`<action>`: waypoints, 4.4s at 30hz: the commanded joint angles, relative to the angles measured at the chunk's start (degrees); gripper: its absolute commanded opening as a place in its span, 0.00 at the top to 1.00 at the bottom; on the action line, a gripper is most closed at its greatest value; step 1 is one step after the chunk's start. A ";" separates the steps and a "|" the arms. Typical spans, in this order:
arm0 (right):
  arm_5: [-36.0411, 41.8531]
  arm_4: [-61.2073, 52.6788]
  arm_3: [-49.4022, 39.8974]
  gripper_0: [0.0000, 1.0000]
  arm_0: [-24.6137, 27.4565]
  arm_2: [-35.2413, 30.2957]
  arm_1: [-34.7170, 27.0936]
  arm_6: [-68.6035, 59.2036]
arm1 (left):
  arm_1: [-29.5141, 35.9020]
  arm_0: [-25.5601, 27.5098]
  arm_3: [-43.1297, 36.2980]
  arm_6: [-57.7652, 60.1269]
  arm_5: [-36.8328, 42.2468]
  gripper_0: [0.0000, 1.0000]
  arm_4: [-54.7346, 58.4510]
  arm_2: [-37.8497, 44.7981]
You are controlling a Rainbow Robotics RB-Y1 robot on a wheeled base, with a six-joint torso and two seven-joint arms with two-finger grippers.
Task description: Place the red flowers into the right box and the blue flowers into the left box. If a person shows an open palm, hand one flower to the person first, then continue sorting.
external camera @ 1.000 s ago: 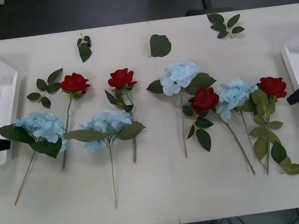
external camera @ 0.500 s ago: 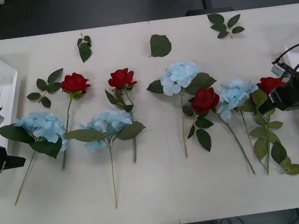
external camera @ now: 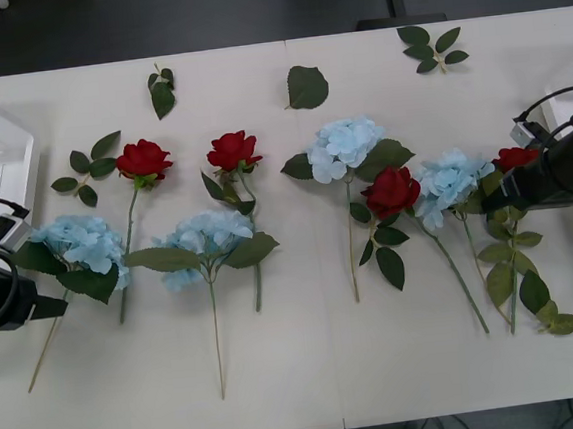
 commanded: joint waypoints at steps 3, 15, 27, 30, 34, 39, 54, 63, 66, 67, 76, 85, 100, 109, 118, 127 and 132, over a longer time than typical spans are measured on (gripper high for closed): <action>-2.55 2.01 1.76 0.00 0.34 -1.07 3.31 -3.12 | 2.04 -5.11 1.47 1.73 -1.03 0.00 -2.19 -3.90; -4.83 3.94 2.29 0.08 0.34 -1.07 5.16 -4.00 | 0.28 -11.62 8.76 1.20 -4.28 0.00 -3.95 -12.16; -5.62 4.21 2.29 1.00 0.34 -1.07 5.16 -4.61 | -1.83 -14.78 10.78 1.55 -4.28 0.00 -5.97 -16.38; -5.62 4.21 2.38 1.00 0.25 -1.07 5.16 -4.61 | -1.83 -15.66 10.78 2.08 -4.46 0.00 -6.23 -18.05; -5.45 4.29 2.29 1.00 -0.10 -1.16 5.16 -4.79 | -2.44 -15.66 10.87 2.43 -4.63 0.00 -6.85 -18.84; -1.32 5.44 2.29 1.00 -2.39 -4.41 5.07 -5.23 | -3.85 -16.01 11.40 2.52 -4.63 0.00 -7.99 -18.93; 10.99 23.45 2.29 1.00 -19.44 -5.29 -2.93 -0.04 | -4.99 -16.98 14.48 3.57 -7.71 0.00 -8.52 -21.48; -3.69 42.00 3.17 1.00 -20.05 5.00 -7.67 3.91 | -5.26 -16.98 15.09 4.36 -7.80 0.35 -8.43 -21.92; -9.14 48.68 6.42 1.00 -20.14 6.67 -7.94 4.09 | -5.61 -16.98 15.53 4.54 -7.80 0.57 -8.52 -21.92; -10.63 50.26 8.27 1.00 -20.14 7.11 -7.94 4.00 | -5.78 -16.98 15.71 4.63 -7.80 0.64 -8.52 -22.00; -18.46 55.89 20.92 1.00 -20.23 8.25 -3.72 1.01 | -5.87 -16.98 16.23 4.72 -8.24 1.00 -8.69 -21.92; -21.71 56.85 28.57 1.00 -20.23 8.25 0.68 -2.15 | -5.78 -17.24 16.15 4.45 -8.59 1.00 -9.22 -21.92; -24.61 56.85 30.50 0.64 -20.14 8.25 1.20 -2.59 | -0.07 -19.09 3.31 4.45 16.64 1.00 -10.80 4.28; -24.43 53.34 30.77 0.30 -20.14 7.46 0.15 -1.36 | 2.04 -27.26 3.67 -4.51 29.82 1.00 -37.35 9.55; -13.97 30.75 21.63 0.04 -20.14 5.08 -3.45 11.73 | 1.95 -27.26 20.72 -5.13 19.36 1.00 -39.37 8.23; 5.10 4.29 13.28 0.00 -20.05 3.50 -5.74 17.71 | 1.07 -27.26 27.57 -4.69 13.74 1.00 -38.23 5.33; 10.20 -3.79 9.15 0.00 -17.15 3.59 -6.62 17.27 | 1.07 -27.26 27.40 -4.95 13.56 0.25 -37.52 5.33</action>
